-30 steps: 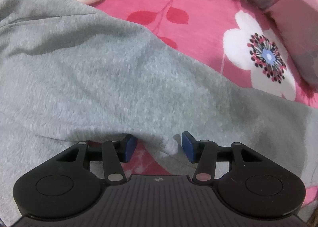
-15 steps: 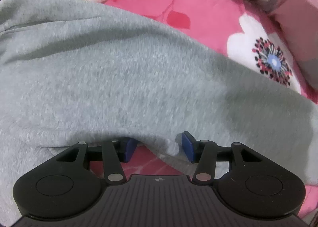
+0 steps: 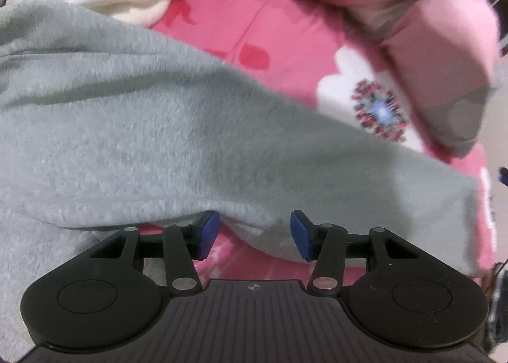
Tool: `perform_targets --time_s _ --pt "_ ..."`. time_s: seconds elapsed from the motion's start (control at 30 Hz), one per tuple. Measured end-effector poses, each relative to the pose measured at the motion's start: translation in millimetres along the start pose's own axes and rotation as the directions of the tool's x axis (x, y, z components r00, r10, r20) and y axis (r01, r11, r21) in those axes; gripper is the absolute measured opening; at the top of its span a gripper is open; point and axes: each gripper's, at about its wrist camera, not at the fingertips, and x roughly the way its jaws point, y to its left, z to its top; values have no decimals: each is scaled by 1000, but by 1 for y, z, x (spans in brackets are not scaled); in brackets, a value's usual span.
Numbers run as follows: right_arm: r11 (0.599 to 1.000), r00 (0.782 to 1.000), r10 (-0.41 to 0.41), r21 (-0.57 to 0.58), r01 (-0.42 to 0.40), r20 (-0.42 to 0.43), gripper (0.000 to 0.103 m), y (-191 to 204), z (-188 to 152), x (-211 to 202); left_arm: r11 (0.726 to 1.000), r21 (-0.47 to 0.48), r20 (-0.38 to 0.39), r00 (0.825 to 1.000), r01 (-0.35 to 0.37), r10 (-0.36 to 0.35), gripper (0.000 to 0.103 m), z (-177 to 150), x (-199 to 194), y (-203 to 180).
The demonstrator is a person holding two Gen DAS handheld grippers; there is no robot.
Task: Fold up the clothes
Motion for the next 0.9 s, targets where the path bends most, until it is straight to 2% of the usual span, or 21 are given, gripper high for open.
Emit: perform_targets --time_s 0.03,0.1,0.17,0.27,0.3,0.4,0.47,0.57,0.6,0.7,0.8,0.83,0.87,0.9 --pt "997 997 66 -38 -67 -29 22 26 -7 -4 1000 6 11 1000 21 -21 49 0 -5 2" --pt "976 977 186 -96 -196 -106 21 75 -24 -3 998 19 31 998 61 -62 50 -1 -15 6" --pt "944 941 272 -135 -301 -199 21 122 -44 4 995 17 46 994 98 -99 50 -2 -22 11" --pt "891 871 352 -162 -424 -341 21 183 -78 21 992 1 70 989 129 -129 50 -2 -20 23" --pt "878 854 365 -168 -448 -370 21 198 -90 26 991 -5 73 989 133 -132 51 -2 -17 27" --pt "838 815 369 -220 -500 -446 22 246 -123 42 991 -47 -11 992 124 -125 52 -6 14 44" --pt "806 805 330 -298 -512 -493 22 285 -144 54 989 -103 -58 992 110 -117 52 -16 34 59" --pt "730 755 329 -354 -584 -567 22 341 -176 74 963 -207 -18 984 172 -180 52 -25 40 77" --pt "709 747 342 -364 -603 -570 22 357 -184 81 951 -241 -2 980 194 -200 52 -27 41 83" --pt "648 741 380 -412 -640 -553 21 401 -203 110 935 -271 15 972 229 -234 52 -29 43 88" --pt "628 758 389 -451 -634 -524 21 432 -214 154 923 -284 23 964 260 -265 52 -29 44 91" --pt "642 777 372 -464 -611 -508 21 437 -214 167 920 -286 22 962 269 -274 52 -28 44 93" --pt "668 811 337 -487 -564 -478 20 442 -212 178 915 -293 22 958 279 -285 52 -27 43 94" --pt "692 836 317 -494 -527 -448 22 444 -209 184 909 -298 24 955 290 -297 52 -26 42 96"
